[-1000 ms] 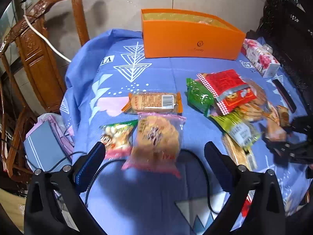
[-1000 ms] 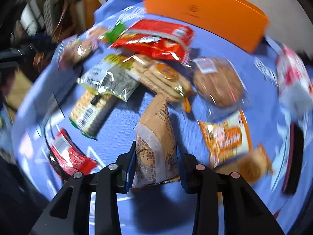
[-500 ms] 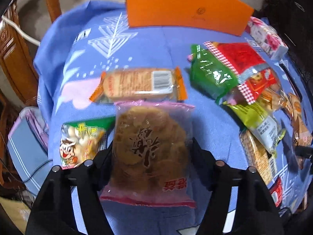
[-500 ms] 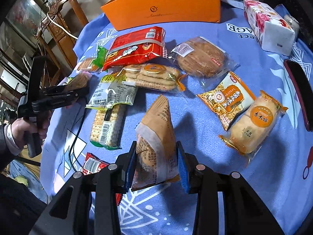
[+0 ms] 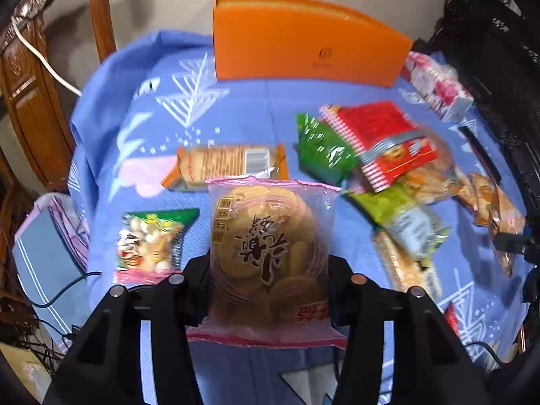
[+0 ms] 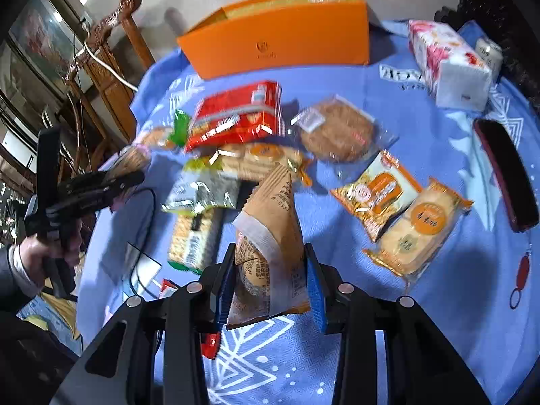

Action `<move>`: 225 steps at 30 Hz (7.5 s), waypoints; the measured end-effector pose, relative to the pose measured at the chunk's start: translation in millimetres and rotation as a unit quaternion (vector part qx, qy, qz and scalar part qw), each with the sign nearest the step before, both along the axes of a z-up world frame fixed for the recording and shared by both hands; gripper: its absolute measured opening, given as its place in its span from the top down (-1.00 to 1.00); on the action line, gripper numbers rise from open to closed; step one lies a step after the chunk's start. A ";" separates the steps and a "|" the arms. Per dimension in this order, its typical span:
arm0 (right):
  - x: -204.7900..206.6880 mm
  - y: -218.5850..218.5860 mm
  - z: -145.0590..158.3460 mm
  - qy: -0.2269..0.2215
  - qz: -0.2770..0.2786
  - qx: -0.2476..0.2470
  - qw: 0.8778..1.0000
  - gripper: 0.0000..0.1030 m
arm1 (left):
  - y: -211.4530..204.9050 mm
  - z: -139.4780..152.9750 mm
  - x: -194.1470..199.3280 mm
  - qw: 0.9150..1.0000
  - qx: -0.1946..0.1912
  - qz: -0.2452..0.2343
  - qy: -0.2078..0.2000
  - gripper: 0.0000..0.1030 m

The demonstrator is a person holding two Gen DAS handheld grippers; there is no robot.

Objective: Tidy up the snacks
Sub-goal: 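Carry both bags over the orange box and open both tools to drop them, then move both tools back over the remaining snacks, then grasp the red wafer bar with the right tool while the left tool grasps the green cartoon snack bag, then carry both packs over the orange box and open both tools to drop them, then move both tools back over the remaining snacks, then grasp the long biscuit stick pack with the right tool while the left tool grasps the red striped bag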

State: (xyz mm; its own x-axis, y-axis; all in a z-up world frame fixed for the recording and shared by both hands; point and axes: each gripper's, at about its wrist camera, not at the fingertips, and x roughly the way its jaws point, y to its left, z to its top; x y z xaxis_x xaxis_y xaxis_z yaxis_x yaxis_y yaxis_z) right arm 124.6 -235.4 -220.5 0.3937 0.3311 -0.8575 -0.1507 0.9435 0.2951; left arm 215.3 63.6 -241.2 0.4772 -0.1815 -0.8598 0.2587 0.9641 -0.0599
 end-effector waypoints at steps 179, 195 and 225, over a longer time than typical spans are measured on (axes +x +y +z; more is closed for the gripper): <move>48.3 -79.8 68.1 -0.078 -0.169 -0.051 0.981 -0.81 | -56.9 129.5 33.6 0.993 -0.063 0.066 -0.076 -0.92; 45.4 -102.9 -43.9 0.084 -0.249 -0.089 0.961 -0.30 | -60.2 109.9 -4.2 0.996 -0.053 0.057 -0.038 -0.92; 29.1 -62.2 15.4 0.024 -0.150 -0.024 0.988 0.56 | -140.6 12.0 73.2 0.956 0.082 -0.278 -0.049 -0.92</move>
State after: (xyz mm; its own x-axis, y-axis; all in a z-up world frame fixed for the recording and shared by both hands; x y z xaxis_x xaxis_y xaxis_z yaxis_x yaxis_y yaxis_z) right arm 153.7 -297.6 -205.1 0.4268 0.1652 -0.8891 0.1502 0.9566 0.2499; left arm 288.6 -76.9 -229.3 0.4269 -0.2965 -0.8543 0.7298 0.6708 0.1318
